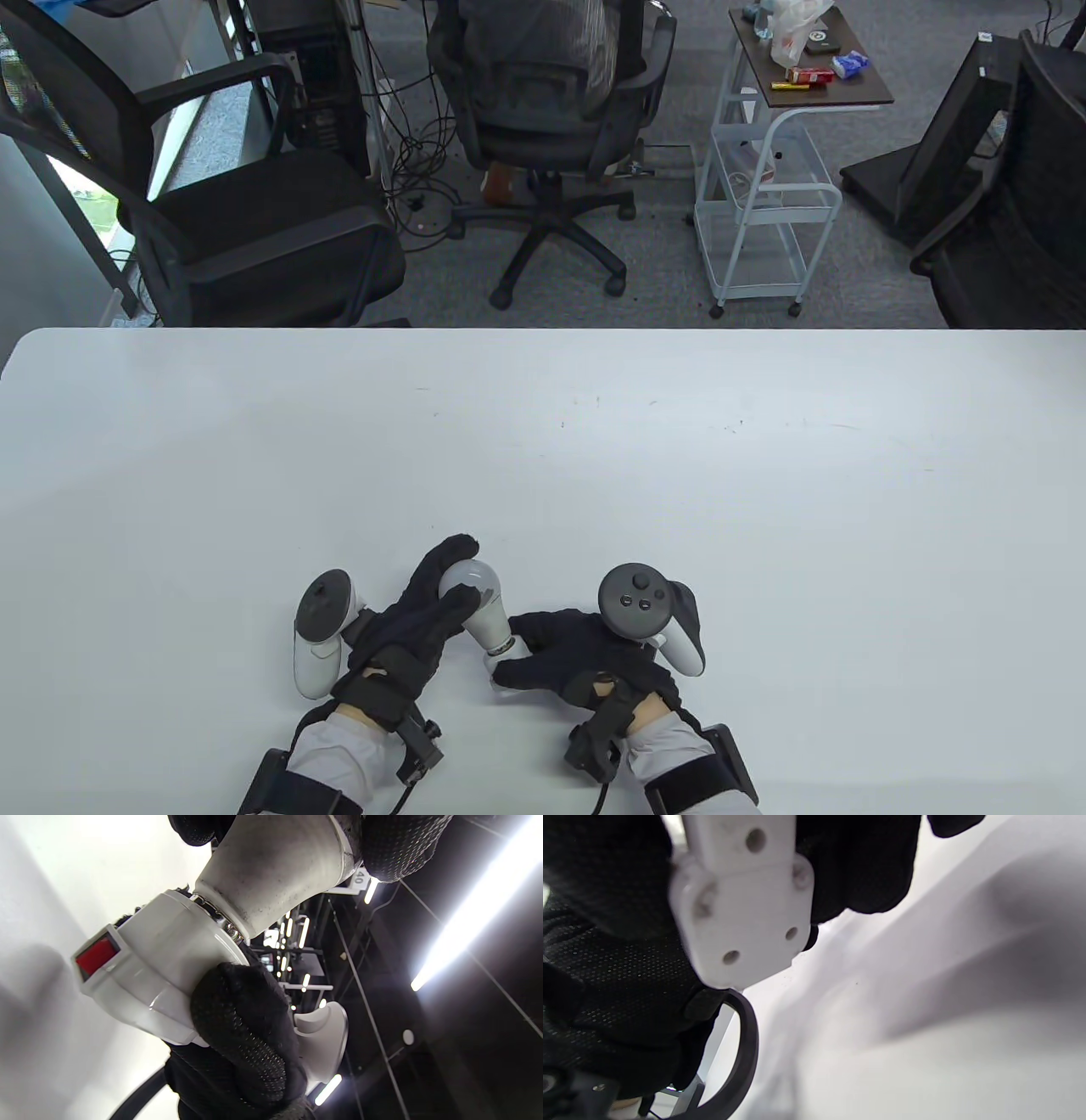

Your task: Screw light bulb into light bulb socket (Screw with left hand)

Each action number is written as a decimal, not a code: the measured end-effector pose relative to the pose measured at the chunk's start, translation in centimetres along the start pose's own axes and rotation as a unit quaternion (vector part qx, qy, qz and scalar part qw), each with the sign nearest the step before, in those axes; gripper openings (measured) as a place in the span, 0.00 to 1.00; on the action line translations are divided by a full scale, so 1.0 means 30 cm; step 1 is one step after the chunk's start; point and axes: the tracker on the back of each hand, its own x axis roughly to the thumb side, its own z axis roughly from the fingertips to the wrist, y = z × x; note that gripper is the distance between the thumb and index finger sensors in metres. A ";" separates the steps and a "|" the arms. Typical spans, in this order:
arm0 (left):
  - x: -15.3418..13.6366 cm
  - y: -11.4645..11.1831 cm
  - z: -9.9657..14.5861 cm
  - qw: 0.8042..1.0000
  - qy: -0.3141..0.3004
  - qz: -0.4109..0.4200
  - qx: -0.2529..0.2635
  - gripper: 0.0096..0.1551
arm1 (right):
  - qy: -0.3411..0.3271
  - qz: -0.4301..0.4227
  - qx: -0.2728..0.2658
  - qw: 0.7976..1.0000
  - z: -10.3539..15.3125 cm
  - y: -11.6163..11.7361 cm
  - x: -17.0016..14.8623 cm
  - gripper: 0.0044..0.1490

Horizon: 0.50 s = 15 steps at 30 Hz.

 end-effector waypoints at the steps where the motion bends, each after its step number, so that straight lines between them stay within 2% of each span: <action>1: 0.001 -0.001 -0.001 1.000 -0.003 0.002 -0.002 0.43 | -0.002 0.000 0.001 1.000 0.000 0.001 0.001 0.40; 15: 0.001 -0.002 -0.007 0.998 -0.038 0.046 -0.031 0.42 | -0.038 -0.038 0.022 0.998 -0.011 0.006 -0.004 0.40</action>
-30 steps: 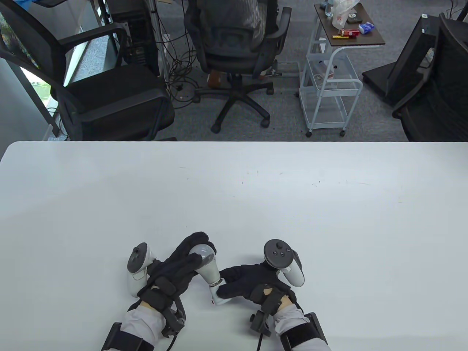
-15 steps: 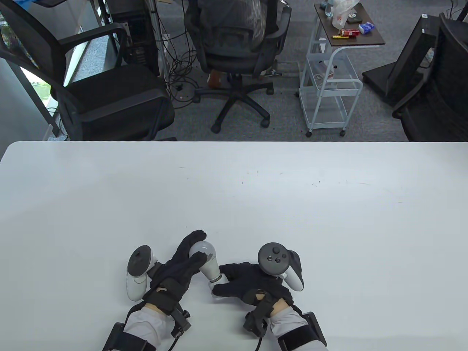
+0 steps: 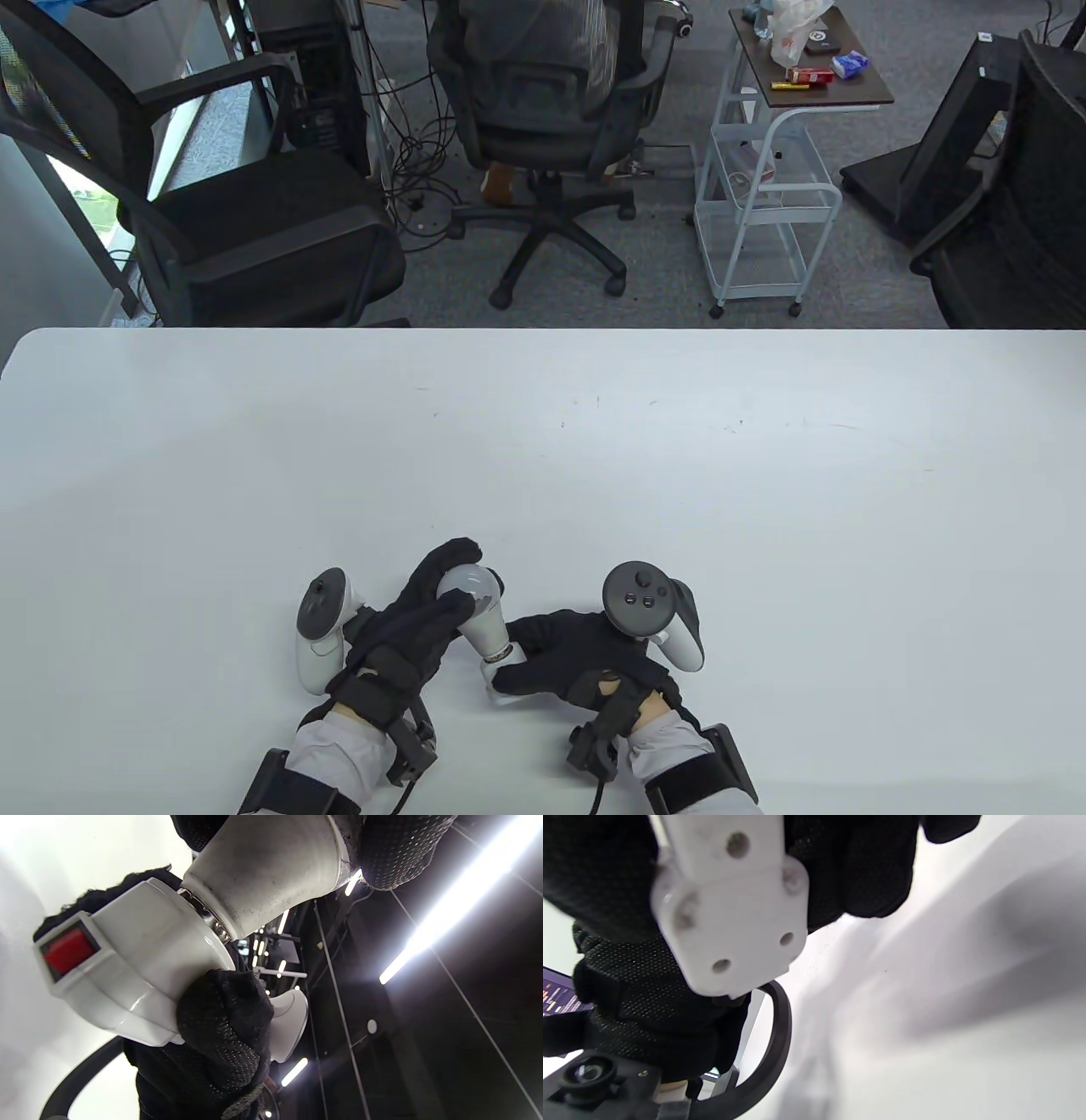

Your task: Screw light bulb into light bulb socket (Screw with left hand)

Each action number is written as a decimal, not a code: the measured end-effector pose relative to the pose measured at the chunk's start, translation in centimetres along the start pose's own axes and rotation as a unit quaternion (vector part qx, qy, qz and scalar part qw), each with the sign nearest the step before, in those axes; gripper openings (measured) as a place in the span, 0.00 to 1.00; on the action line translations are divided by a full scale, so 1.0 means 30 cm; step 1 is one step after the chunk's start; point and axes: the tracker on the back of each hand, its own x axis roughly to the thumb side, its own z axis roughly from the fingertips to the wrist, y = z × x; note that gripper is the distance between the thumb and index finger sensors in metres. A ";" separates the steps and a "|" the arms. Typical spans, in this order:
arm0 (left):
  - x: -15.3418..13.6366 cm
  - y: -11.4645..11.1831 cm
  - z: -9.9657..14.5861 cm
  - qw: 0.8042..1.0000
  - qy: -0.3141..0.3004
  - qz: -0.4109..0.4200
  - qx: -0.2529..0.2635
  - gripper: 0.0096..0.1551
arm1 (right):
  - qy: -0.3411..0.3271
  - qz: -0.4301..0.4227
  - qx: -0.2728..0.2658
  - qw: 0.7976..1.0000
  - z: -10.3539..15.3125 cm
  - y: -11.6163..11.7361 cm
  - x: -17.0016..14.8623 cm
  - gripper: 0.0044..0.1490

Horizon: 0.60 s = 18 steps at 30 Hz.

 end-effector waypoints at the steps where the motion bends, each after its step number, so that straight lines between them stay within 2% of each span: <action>1: 0.001 -0.001 0.000 1.000 -0.002 0.004 -0.003 0.42 | -0.001 -0.001 -0.001 1.000 0.000 0.001 0.000 0.40; 6: -0.002 -0.002 -0.002 1.000 -0.004 0.012 -0.006 0.42 | -0.001 -0.004 0.004 1.000 -0.003 0.003 -0.004 0.40; 11: -0.008 -0.012 -0.004 1.000 0.017 -0.012 -0.005 0.44 | 0.033 0.013 0.025 0.999 -0.005 0.008 -0.019 0.40; 16: 0.036 -0.011 0.000 0.992 0.036 -0.124 -0.003 0.46 | 0.054 0.089 -0.002 0.995 0.008 -0.015 0.005 0.42; 18: 0.061 -0.014 0.001 0.979 0.045 -0.198 -0.007 0.47 | 0.060 0.136 -0.023 0.989 0.020 -0.032 0.017 0.40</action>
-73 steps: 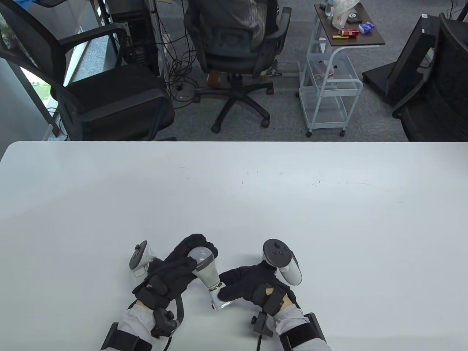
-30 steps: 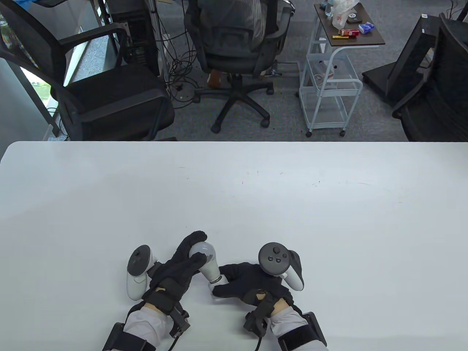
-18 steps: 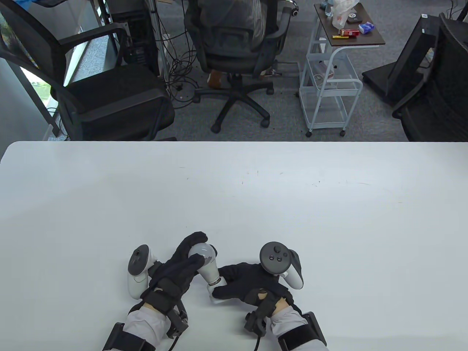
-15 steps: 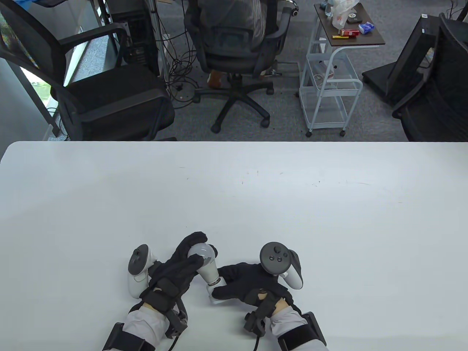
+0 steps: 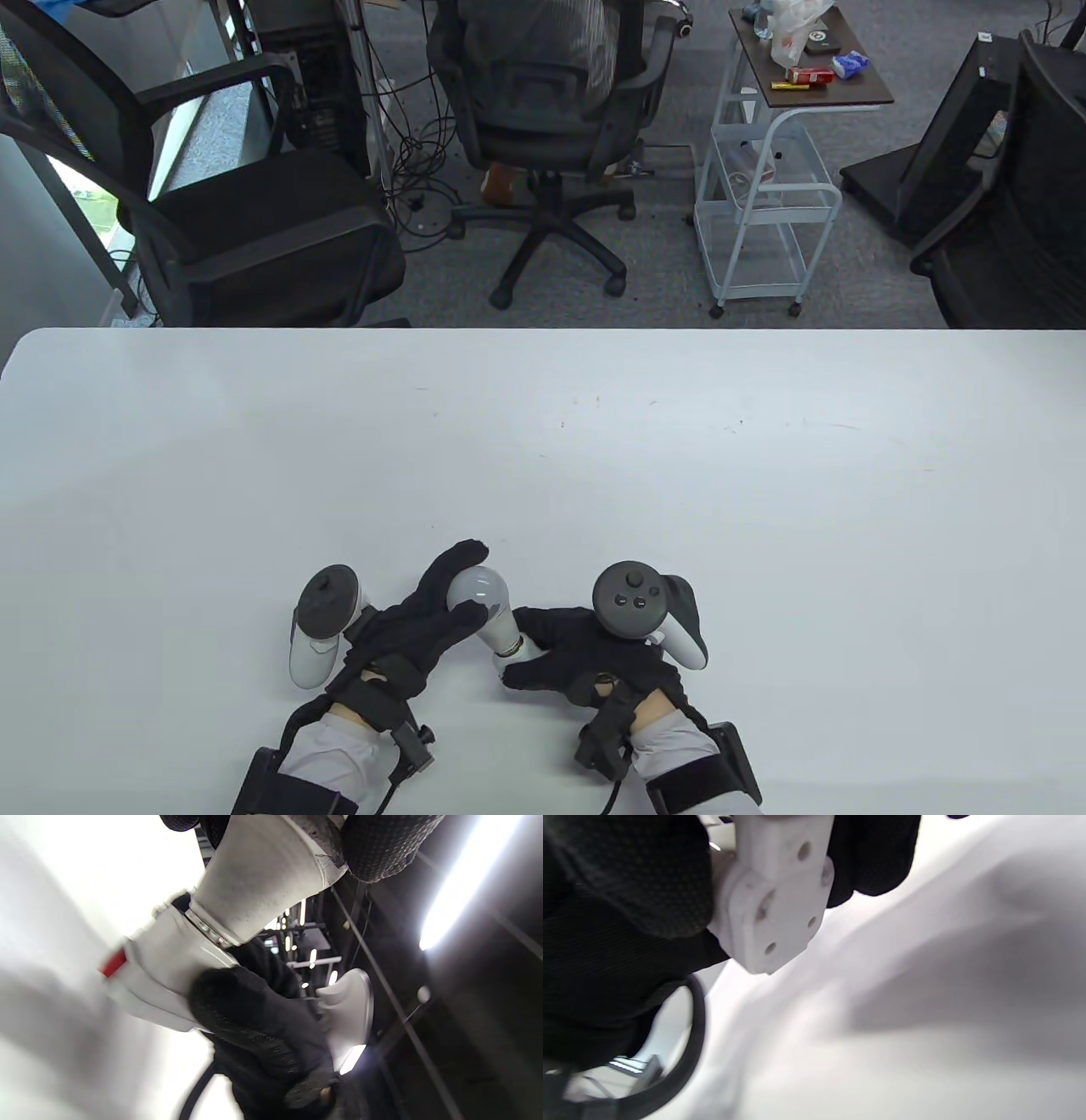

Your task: Screw light bulb into light bulb socket (Screw with left hand)

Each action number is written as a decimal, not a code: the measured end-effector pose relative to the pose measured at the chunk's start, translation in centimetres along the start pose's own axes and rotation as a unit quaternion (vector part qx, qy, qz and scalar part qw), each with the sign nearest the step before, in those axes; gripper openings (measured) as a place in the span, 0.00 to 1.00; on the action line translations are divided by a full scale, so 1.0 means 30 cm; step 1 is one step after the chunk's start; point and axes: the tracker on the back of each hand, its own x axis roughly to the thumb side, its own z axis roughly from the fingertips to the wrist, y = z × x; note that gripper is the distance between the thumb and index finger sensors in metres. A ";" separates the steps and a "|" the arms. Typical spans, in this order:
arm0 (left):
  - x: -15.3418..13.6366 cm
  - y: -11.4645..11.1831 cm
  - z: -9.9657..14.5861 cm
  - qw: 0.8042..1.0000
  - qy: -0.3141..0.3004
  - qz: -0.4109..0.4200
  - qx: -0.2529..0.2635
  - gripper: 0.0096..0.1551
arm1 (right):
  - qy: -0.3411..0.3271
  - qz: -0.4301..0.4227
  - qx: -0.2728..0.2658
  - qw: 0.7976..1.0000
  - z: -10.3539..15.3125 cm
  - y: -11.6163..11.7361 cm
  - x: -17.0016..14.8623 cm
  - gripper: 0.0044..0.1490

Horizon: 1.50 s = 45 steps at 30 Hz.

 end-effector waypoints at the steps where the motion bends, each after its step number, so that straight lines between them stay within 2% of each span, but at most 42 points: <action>1: 0.009 0.000 0.000 1.000 0.005 -0.023 -0.001 0.47 | 0.004 0.017 -0.015 1.000 0.005 -0.009 0.000 0.40; 6: 0.095 -0.005 -0.004 0.989 0.022 -0.142 -0.017 0.46 | 0.010 0.049 -0.047 0.998 0.018 -0.032 -0.008 0.39; 10: 0.166 0.026 0.031 0.973 0.023 -0.228 -0.038 0.49 | 0.009 0.039 -0.053 0.998 0.023 -0.044 -0.026 0.39; 13: 0.199 0.094 0.090 0.953 0.044 -0.301 -0.002 0.48 | 0.018 0.014 -0.073 0.997 0.027 -0.062 -0.047 0.39; 16: 0.196 0.165 0.158 0.919 0.083 -0.381 0.052 0.47 | 0.032 -0.013 -0.090 0.995 0.028 -0.076 -0.071 0.39; 17: 0.182 0.183 0.180 0.907 0.097 -0.403 0.068 0.47 | 0.037 -0.021 -0.096 0.994 0.027 -0.081 -0.079 0.39; 20: 0.099 0.186 0.212 0.892 0.132 -0.424 0.086 0.48 | 0.043 -0.047 -0.121 0.991 0.018 -0.092 -0.091 0.39; 22: 0.051 0.173 0.201 0.889 0.157 -0.425 0.065 0.47 | 0.046 -0.059 -0.144 0.987 0.009 -0.100 -0.093 0.39; 23: 0.041 0.171 0.187 0.887 0.190 -0.420 0.019 0.47 | 0.049 -0.072 -0.166 0.982 -0.001 -0.107 -0.096 0.39; 24: 0.038 0.169 0.182 0.886 0.207 -0.415 -0.001 0.47 | 0.050 -0.076 -0.172 0.981 -0.004 -0.110 -0.096 0.39; 26: 0.031 0.163 0.176 0.885 0.218 -0.411 -0.005 0.46 | 0.054 -0.095 -0.189 0.976 -0.029 -0.126 -0.103 0.39; 28: 0.017 0.158 0.172 0.889 0.223 -0.399 -0.017 0.46 | 0.075 -0.121 -0.182 0.973 -0.073 -0.149 -0.116 0.40; 32: 0.003 0.171 0.177 0.889 0.238 -0.391 -0.015 0.46 | 0.122 -0.145 -0.194 0.963 -0.179 -0.195 -0.142 0.41; 36: 0.008 0.185 0.183 0.892 0.238 -0.385 0.003 0.46 | 0.167 -0.131 -0.205 0.955 -0.287 -0.228 -0.163 0.42; 42: -0.004 0.187 0.175 0.886 0.248 -0.392 0.001 0.46 | 0.239 -0.096 -0.227 0.939 -0.390 -0.246 -0.215 0.42; 45: 0.001 0.198 0.178 0.886 0.248 -0.392 0.012 0.46 | 0.284 -0.074 -0.211 0.932 -0.429 -0.241 -0.245 0.42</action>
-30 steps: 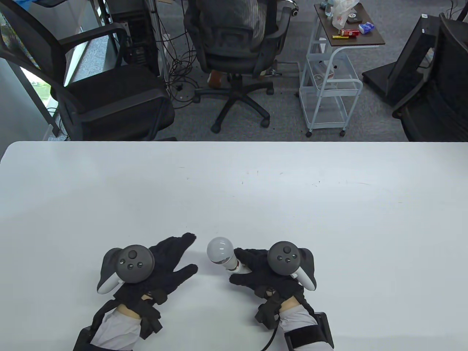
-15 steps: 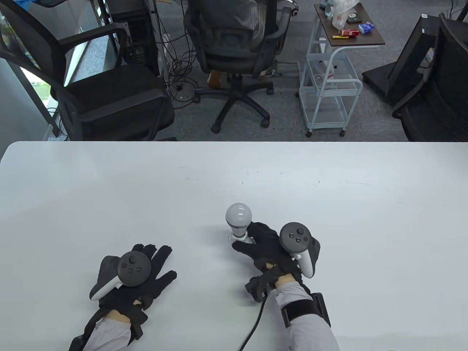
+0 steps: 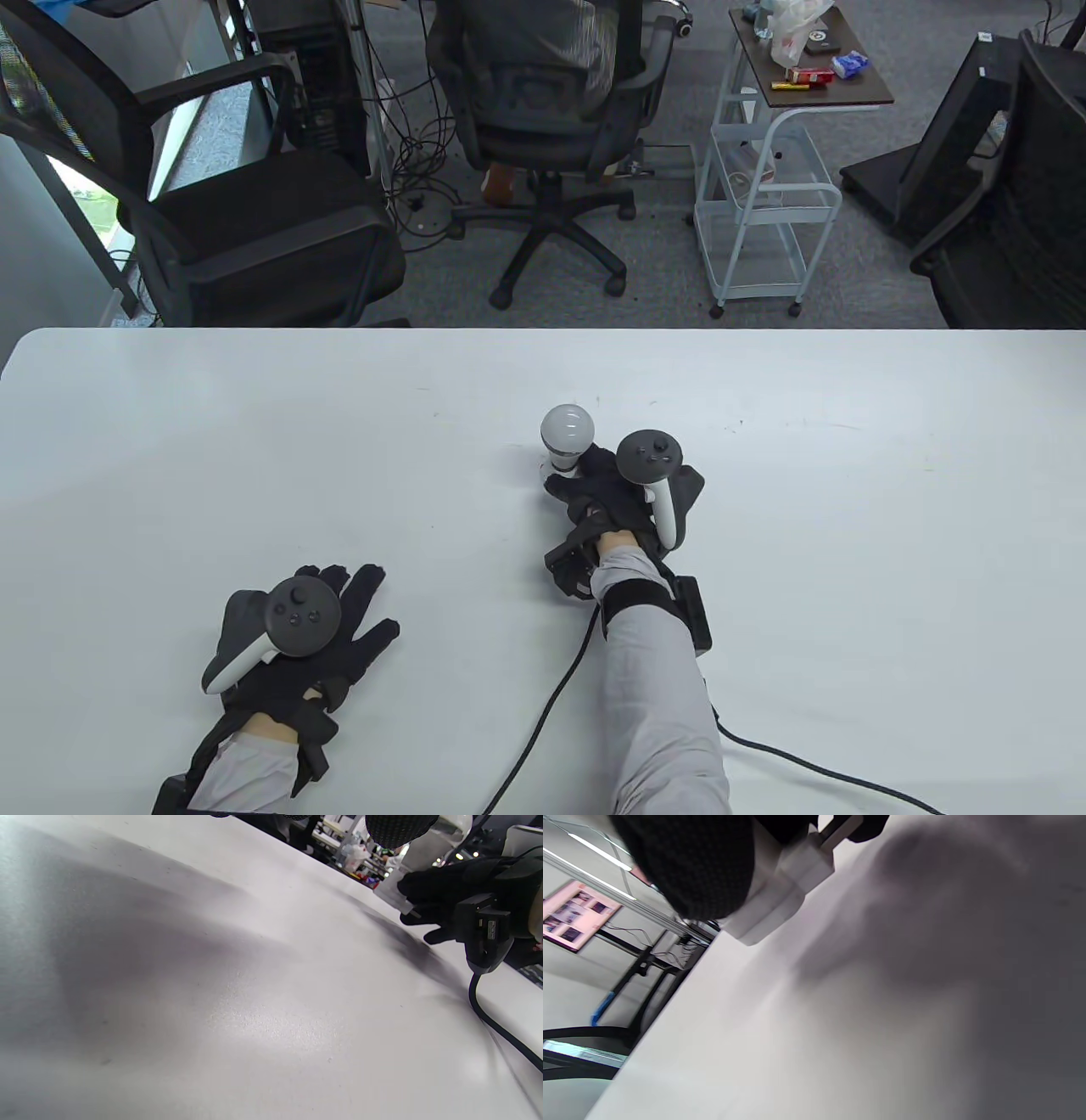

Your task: Screw light bulb into light bulb socket (Screw with left hand)

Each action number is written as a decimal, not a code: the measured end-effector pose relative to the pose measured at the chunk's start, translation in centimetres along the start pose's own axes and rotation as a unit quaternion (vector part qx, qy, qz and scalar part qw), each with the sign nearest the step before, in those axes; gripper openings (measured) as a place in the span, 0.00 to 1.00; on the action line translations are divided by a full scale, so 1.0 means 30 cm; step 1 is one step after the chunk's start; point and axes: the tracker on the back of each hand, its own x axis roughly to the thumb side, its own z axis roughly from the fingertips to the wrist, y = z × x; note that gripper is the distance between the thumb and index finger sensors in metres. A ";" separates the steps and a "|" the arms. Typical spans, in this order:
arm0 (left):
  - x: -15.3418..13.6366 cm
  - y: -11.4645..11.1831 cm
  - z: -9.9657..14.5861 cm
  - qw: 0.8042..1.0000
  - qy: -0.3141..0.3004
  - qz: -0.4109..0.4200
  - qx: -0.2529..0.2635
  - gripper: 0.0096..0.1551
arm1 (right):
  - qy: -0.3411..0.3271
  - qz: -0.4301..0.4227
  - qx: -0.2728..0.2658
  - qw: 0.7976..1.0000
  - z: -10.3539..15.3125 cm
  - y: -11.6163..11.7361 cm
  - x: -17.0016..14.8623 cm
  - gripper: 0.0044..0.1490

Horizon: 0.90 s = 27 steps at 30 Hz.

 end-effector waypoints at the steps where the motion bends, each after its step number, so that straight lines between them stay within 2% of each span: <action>1: -0.001 0.004 0.002 1.000 0.000 0.001 0.004 0.46 | 0.008 -0.001 0.005 1.000 -0.008 0.005 -0.001 0.42; 5: -0.002 0.013 0.006 1.000 0.004 -0.001 0.016 0.46 | 0.053 0.037 0.010 0.998 -0.036 0.031 -0.010 0.42; 9: -0.002 0.020 0.009 1.000 0.005 0.002 0.021 0.46 | 0.069 0.081 0.014 0.994 -0.029 0.054 -0.018 0.43; 11: -0.001 0.025 0.012 1.000 0.005 -0.001 0.028 0.46 | 0.073 0.075 0.047 0.993 -0.034 0.060 -0.035 0.43; 13: 0.001 0.027 0.015 0.999 0.004 -0.003 0.032 0.46 | 0.066 0.047 0.100 0.992 -0.032 0.063 -0.061 0.55; 15: 0.002 0.030 0.017 0.999 0.002 -0.006 0.038 0.46 | 0.048 0.011 0.113 0.992 -0.016 0.046 -0.082 0.58; 17: 0.002 0.033 0.018 0.999 0.003 -0.010 0.050 0.47 | 0.036 -0.020 0.098 0.994 0.024 0.013 -0.110 0.56; 20: 0.004 0.039 0.021 0.998 0.004 -0.019 0.062 0.48 | -0.001 -0.011 0.070 0.997 0.104 -0.037 -0.127 0.55; 23: 0.012 0.040 0.031 0.996 0.001 -0.034 0.082 0.49 | -0.055 0.027 0.049 0.997 0.196 -0.097 -0.128 0.54; 27: 0.036 0.044 0.053 0.991 -0.003 -0.070 0.115 0.53 | -0.136 0.121 0.007 0.983 0.369 -0.188 -0.100 0.54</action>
